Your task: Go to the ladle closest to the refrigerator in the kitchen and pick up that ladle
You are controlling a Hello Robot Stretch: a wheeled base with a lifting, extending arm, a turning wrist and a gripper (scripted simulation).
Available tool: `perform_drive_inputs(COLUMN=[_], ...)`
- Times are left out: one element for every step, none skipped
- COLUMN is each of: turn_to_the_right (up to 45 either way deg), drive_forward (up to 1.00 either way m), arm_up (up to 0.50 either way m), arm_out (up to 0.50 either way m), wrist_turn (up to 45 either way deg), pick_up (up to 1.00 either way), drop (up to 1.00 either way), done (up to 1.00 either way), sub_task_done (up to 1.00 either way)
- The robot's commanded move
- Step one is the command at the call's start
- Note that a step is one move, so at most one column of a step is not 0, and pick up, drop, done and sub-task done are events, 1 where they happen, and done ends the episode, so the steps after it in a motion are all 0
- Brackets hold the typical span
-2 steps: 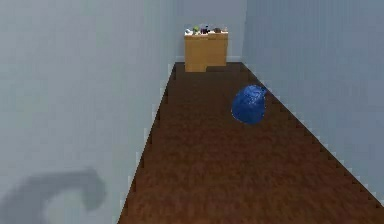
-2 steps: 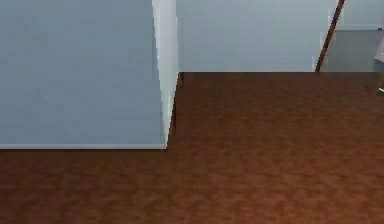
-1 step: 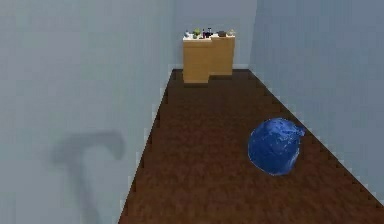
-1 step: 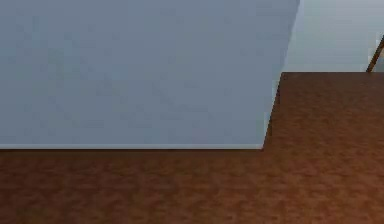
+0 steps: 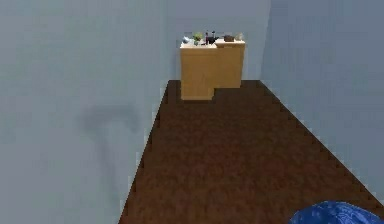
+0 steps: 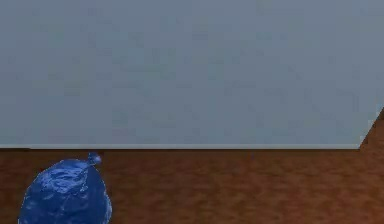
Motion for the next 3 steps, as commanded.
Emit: perform_drive_inputs(turn_to_the_right=[0.0, 0.0, 0.0], drive_forward=[1.0, 1.0, 0.8], arm_up=[0.0, 0.0, 0.0], arm_out=[0.0, 0.0, 0.0], wrist_turn=[0.0, 0.0, 0.0], pick_up=[0.0, 0.0, 0.0], drop=[0.0, 0.0, 0.0], done=[0.0, 0.0, 0.0], sub_task_done=[0.0, 0.0, 0.0])
